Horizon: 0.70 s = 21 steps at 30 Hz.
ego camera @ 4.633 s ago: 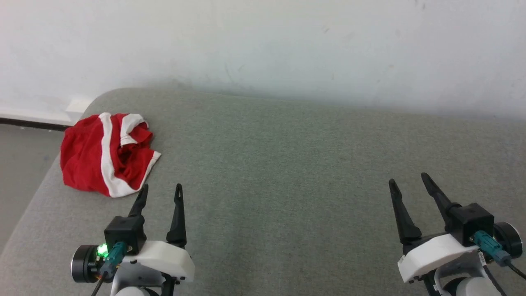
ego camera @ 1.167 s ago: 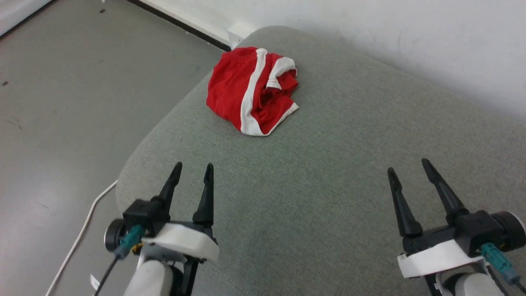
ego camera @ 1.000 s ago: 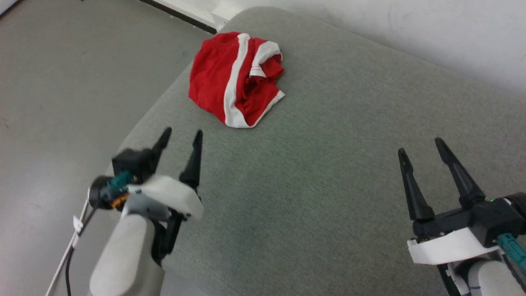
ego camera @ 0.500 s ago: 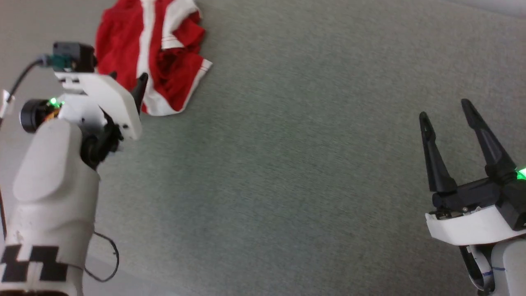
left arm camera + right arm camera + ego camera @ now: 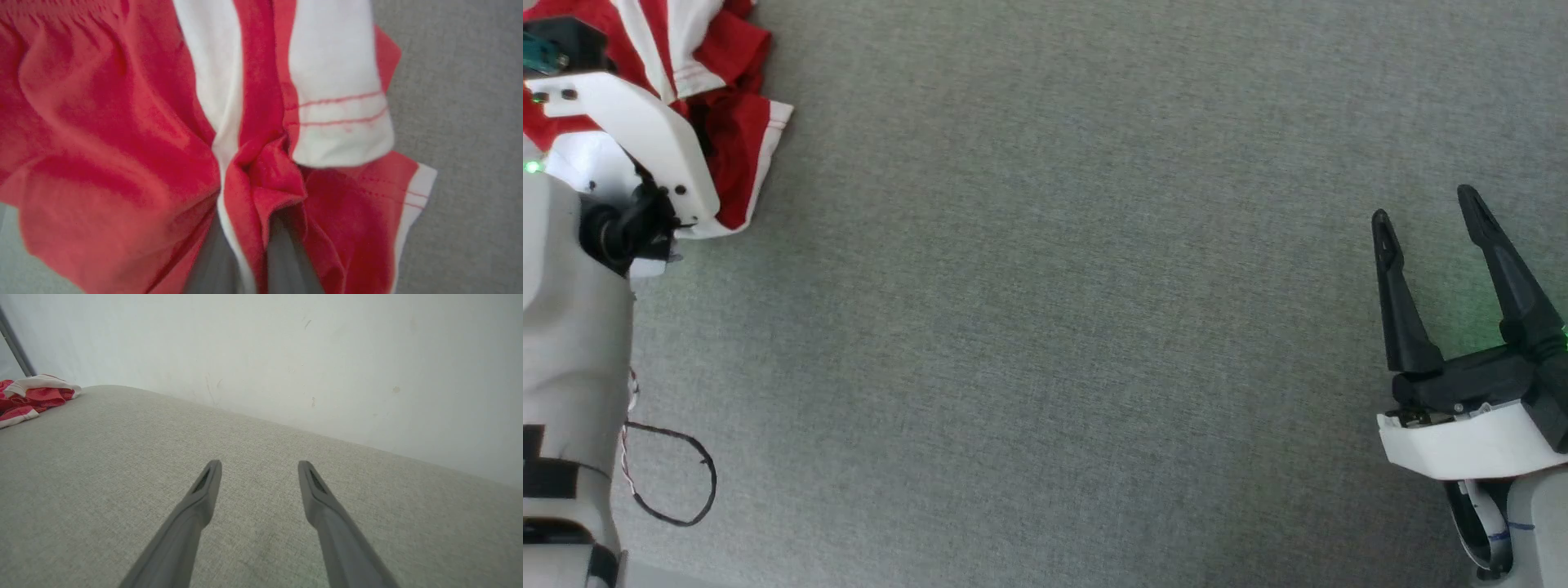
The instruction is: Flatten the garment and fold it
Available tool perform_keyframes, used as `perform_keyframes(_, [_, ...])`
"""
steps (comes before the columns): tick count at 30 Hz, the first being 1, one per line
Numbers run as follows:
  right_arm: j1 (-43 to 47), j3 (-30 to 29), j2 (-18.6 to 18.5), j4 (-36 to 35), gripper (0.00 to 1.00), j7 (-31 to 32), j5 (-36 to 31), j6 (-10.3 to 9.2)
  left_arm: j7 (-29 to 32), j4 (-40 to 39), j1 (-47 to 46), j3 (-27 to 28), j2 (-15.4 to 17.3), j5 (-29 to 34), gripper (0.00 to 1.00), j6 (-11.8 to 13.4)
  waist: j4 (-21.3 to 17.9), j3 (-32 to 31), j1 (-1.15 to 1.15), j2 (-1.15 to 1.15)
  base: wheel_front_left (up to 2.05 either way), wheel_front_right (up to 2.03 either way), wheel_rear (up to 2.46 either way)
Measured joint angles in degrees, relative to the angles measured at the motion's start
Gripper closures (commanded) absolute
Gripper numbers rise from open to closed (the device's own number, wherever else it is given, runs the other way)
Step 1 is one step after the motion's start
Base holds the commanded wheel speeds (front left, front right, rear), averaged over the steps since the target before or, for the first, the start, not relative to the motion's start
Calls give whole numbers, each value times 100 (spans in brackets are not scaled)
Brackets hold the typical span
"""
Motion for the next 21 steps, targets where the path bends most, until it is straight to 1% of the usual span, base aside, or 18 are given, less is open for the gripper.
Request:
perform_keyframes(4, [0,-1,51,109,0,-44,-1,0,-96,14,-11,-194,155,-187,100,2,-75,-37,0,0,0,0,0])
perform_keyframes(5, [-1,10,74,135,0,-49,0,0,-193,-8,2,-303,199,-162,100,2,-83,-71,0,0,0,0,0])
perform_keyframes(7, [-1,16,110,242,0,-64,1,0,-602,-24,65,-443,286,-22,100,-1,-92,-162,1,0,0,0,0])
perform_keyframes(11, [-1,-68,142,454,0,-109,47,0,-1451,-84,83,-339,354,-10,100,-1,-82,-439,1,0,0,0,0])
perform_keyframes(15, [1,-121,182,672,0,-151,81,0,-2212,-390,-16,-132,561,-16,100,0,-72,-804,0,0,0,0,0])
perform_keyframes(18, [10,-174,252,843,0,-165,103,0,-2518,-744,-62,-40,600,-60,100,0,-91,-1092,0,0,0,0,0])
perform_keyframes(21, [42,-205,322,978,0,-190,105,0,-2633,-1225,-69,-49,595,-74,100,0,-134,-1385,0,0,0,0,0])
